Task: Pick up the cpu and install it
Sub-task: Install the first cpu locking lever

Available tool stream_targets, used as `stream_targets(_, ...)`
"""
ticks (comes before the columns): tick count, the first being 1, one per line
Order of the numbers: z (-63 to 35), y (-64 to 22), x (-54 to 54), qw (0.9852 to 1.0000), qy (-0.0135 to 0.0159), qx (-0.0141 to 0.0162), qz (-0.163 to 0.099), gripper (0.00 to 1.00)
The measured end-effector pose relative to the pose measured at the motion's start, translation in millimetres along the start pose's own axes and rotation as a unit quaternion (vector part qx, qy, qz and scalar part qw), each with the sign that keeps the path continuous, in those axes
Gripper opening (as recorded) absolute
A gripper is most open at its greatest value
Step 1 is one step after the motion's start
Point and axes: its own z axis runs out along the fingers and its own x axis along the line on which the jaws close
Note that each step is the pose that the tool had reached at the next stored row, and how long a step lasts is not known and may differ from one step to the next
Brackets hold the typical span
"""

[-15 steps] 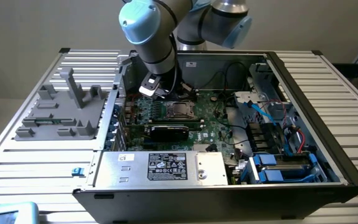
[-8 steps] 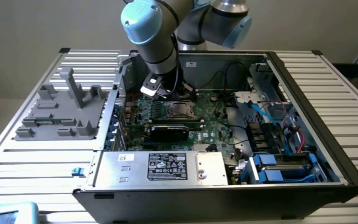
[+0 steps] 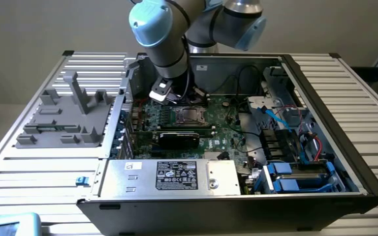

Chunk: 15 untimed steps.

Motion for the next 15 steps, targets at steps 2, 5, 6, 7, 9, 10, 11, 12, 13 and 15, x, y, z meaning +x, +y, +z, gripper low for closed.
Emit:
stream_targets(2, 0.3, -0.6, 0.9, 1.0, 0.0, 0.0, 0.0, 0.11)
stream_targets(5, 0.9, -1.5, 2.4, 1.0, 0.0, 0.0001, 0.0, 0.11)
stream_targets(6, 1.0, -1.7, 2.8, 1.0, 0.0, 0.0, 0.0, 0.11)
stream_targets(7, 1.1, -2.0, 3.1, 1.0, 0.0, 0.0, 0.0, 0.11)
stream_targets(9, 1.3, -2.4, 3.9, 1.0, 0.0, 0.0, 0.0, 0.11)
stream_targets(10, 1.5, -2.5, 4.2, 1.0, 0.0, 0.0001, 0.0, 0.11)
stream_targets(11, 1.5, -2.6, 4.5, 1.0, 0.0, 0.0001, 0.0, 0.11)
stream_targets(12, 1.5, -2.7, 4.5, 1.0, 0.0, 0.0001, 0.0, 0.11)
stream_targets(13, 1.5, -2.7, 4.7, 1.0, 0.0, 0.0, 0.0, 0.11)
stream_targets(15, 1.6, -2.8, 4.8, 1.0, 0.0, 0.0, 0.0, 0.11)
